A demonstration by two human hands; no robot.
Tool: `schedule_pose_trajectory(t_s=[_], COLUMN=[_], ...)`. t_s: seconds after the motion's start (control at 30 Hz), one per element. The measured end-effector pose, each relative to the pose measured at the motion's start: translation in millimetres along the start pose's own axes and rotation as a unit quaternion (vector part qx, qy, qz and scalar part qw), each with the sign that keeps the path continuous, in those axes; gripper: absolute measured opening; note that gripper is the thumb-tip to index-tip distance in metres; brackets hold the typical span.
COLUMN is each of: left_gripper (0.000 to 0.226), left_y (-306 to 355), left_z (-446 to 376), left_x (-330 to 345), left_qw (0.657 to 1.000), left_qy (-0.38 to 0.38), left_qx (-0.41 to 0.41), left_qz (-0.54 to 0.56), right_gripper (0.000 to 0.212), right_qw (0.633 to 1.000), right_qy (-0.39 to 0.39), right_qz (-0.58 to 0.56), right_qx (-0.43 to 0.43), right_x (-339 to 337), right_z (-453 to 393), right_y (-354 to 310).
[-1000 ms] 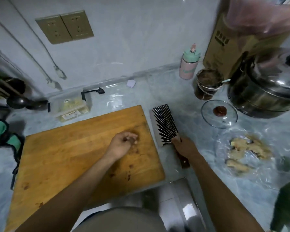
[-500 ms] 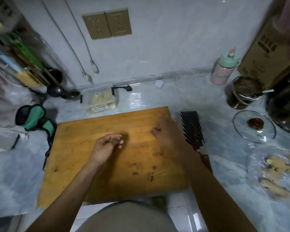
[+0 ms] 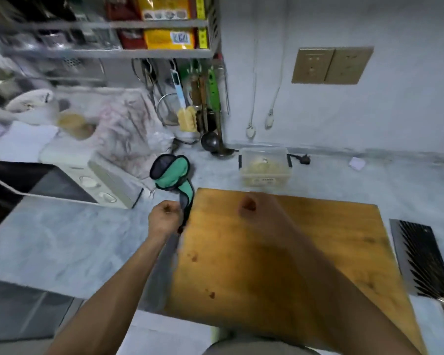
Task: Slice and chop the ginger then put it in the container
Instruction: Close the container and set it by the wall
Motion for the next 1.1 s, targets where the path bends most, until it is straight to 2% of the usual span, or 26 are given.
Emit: schedule_pose_trajectory(t_s=[0.07, 0.13, 0.17, 0.2, 0.27, 0.3, 0.37, 0.43, 0.5, 0.6, 0.67, 0.77, 0.83, 0.9, 0.93, 0.97, 1.0, 1.07, 1.1], left_gripper=[0.021, 0.057, 0.066, 0.060, 0.051, 0.052, 0.053, 0.039, 0.025, 0.023, 0.029, 0.033, 0.027, 0.022, 0.019, 0.018, 0.018, 0.020, 0.021], left_y=[9, 7, 7, 7, 9, 10, 10, 12, 14, 22, 39, 54, 51, 42, 36, 27, 17, -12, -24], left_z=[-28, -66, -86, -100, -119, -125, -131, -134, -132, -110, -83, -41, -11, 22, 39, 55, 70, 87, 89], left_x=[-4, 1, 7, 13, 27, 32, 37, 36, 26, 1, -21, -43, -41, -18, -2, 14, 27, 45, 46], left_qw=[0.997, 0.993, 0.987, 0.972, 0.917, 0.898, 0.884, 0.898, 0.939, 0.969, 0.964, 0.957, 0.935, 0.888, 0.864, 0.857, 0.866, 0.923, 0.953], left_qy=[-0.008, -0.038, -0.060, -0.083, -0.110, -0.115, -0.098, -0.069, -0.036, 0.029, 0.060, 0.000, -0.066, -0.142, -0.183, -0.211, -0.228, -0.221, -0.199], left_qx=[0.064, 0.100, 0.124, 0.136, 0.170, 0.189, 0.210, 0.228, 0.215, 0.222, 0.260, 0.219, 0.129, -0.002, -0.061, -0.102, -0.126, -0.110, -0.076], left_qz=[-0.051, -0.042, -0.078, -0.175, -0.343, -0.381, -0.407, -0.370, -0.265, -0.103, -0.002, 0.188, 0.324, 0.438, 0.465, 0.459, 0.427, 0.294, 0.217], right_gripper=[0.007, 0.007, 0.009, 0.011, 0.016, 0.018, 0.020, 0.022, 0.023, 0.026, 0.024, 0.011, 0.044, 0.063, 0.062, 0.058, 0.054, 0.053, 0.061], right_qw=[1.000, 0.999, 0.998, 0.998, 0.996, 0.995, 0.994, 0.993, 0.991, 0.991, 0.989, 0.983, 0.973, 0.939, 0.927, 0.926, 0.936, 0.975, 0.990], right_qy=[0.015, 0.031, 0.040, 0.047, 0.063, 0.068, 0.072, 0.078, 0.083, 0.092, 0.106, 0.129, 0.108, 0.073, 0.063, 0.057, 0.054, 0.057, 0.062], right_qz=[-0.013, -0.020, -0.019, -0.014, 0.007, 0.014, 0.017, 0.016, 0.011, -0.006, -0.033, -0.084, -0.171, -0.310, -0.346, -0.349, -0.323, -0.189, -0.095], right_qx=[0.019, 0.033, 0.038, 0.044, 0.063, 0.072, 0.083, 0.090, 0.101, 0.099, 0.102, 0.099, 0.115, 0.129, 0.132, 0.135, 0.133, 0.101, 0.082], right_x=[9, 15, 17, 17, 17, 17, 19, 22, 25, 28, 29, 30, 37, 48, 54, 59, 65, 74, 77], right_z=[-5, -7, -8, -8, -8, -8, -8, -8, -7, -6, -5, -1, 4, 6, 6, 7, 9, 16, 20], right_y=[-5, -6, -7, -8, -11, -12, -11, -8, -3, -1, 1, -2, -5, -7, -5, -2, 2, 13, 19])
Point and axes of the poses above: each hand's wrist, its own z-axis away from the middle knuckle, its own x-axis out of the palm, y = z × x, the point moved 7 cm from there along -z, towards the middle knuckle, and after that the axes turned 11 degrees about -z, right-handed, at the moved point
